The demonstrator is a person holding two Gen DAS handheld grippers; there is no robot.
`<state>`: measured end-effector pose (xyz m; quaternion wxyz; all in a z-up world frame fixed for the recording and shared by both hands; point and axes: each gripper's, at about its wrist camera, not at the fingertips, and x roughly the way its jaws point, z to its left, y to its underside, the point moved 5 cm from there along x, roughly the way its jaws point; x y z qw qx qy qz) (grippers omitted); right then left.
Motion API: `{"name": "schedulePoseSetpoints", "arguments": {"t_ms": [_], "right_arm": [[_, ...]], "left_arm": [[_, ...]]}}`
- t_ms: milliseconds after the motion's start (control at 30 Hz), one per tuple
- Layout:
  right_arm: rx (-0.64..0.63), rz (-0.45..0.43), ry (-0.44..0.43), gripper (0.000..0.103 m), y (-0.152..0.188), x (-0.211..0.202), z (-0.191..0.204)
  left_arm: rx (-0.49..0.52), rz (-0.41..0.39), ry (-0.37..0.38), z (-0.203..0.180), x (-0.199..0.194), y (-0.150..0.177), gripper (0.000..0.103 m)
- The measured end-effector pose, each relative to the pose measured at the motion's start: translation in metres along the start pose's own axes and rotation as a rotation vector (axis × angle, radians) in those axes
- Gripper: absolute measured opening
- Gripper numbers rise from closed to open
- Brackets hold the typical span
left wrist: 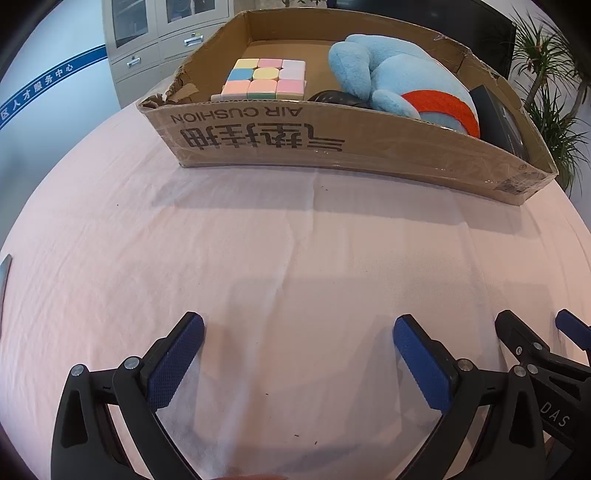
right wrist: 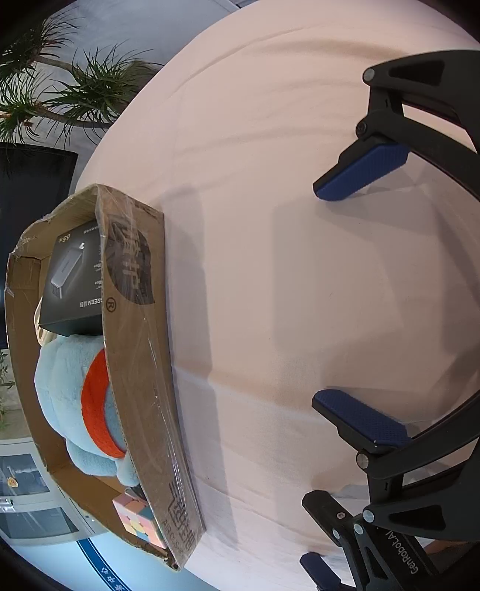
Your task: Organize objects
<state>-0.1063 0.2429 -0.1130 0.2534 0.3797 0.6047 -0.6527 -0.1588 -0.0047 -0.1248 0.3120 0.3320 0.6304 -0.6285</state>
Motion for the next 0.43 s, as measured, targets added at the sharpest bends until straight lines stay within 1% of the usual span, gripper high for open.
{"name": "schedulePoseSetpoints", "arguments": {"t_ms": [433], "right_arm": [[0.001,0.000,0.000,0.102,-0.0008,0.0007,0.0001]], "left_arm": [[-0.001,0.001,0.001,-0.0006,0.0002,0.0003,0.103]]}}
